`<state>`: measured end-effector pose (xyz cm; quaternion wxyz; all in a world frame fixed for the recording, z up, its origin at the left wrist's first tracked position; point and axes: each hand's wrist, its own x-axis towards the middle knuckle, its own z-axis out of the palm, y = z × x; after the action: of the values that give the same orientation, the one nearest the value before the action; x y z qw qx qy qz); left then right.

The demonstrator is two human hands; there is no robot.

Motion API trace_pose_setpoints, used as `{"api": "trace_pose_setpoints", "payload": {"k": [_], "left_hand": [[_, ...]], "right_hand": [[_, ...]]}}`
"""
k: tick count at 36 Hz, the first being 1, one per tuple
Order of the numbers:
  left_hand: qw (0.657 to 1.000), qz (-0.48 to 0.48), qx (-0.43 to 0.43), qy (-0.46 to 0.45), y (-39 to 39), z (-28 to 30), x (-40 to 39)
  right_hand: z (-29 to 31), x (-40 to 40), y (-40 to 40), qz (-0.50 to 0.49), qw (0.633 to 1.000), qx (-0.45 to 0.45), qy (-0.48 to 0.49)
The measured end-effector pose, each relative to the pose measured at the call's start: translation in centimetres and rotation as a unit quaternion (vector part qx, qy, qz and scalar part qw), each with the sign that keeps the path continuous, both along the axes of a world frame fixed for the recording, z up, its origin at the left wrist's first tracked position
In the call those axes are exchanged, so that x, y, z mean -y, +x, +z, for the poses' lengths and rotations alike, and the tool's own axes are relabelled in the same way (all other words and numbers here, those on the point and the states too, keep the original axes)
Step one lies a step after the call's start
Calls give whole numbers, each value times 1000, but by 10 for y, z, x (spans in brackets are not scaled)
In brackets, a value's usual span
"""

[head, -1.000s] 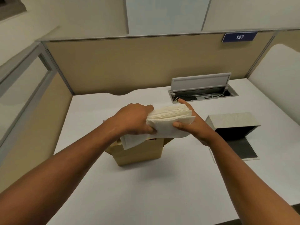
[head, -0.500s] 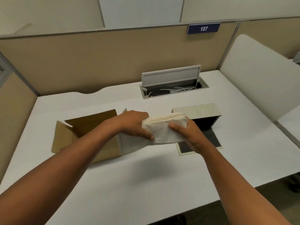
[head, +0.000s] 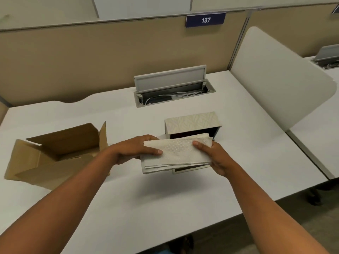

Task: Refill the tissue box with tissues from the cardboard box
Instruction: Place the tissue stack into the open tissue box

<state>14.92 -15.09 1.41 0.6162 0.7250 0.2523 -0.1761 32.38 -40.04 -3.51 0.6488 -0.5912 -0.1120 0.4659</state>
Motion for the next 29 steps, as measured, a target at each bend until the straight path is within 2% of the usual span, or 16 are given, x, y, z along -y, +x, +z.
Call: {"api": "trace_pose_setpoints", "payload": {"k": [2, 5, 10, 14, 20, 29], "left_hand": [[990, 101, 39, -92, 1, -19, 9], [959, 217, 61, -173, 4, -47, 27], [921, 296, 38, -251, 14, -81, 59], [932, 299, 12, -207, 27, -94, 80], [930, 339, -18, -143, 42, -110, 86], [926, 366, -5, -97, 74, -122, 102]], "right_hand": [[-5, 5, 7, -16, 1000, -14, -10], [-12, 12, 17, -41, 998, -27, -37], [-26, 16, 28, -38, 994, -35, -91], [-35, 18, 31, -22, 990, -40, -131], [-46, 22, 49, 31, 983, -80, -159], [-52, 26, 90, 60, 975, -91, -193]]}}
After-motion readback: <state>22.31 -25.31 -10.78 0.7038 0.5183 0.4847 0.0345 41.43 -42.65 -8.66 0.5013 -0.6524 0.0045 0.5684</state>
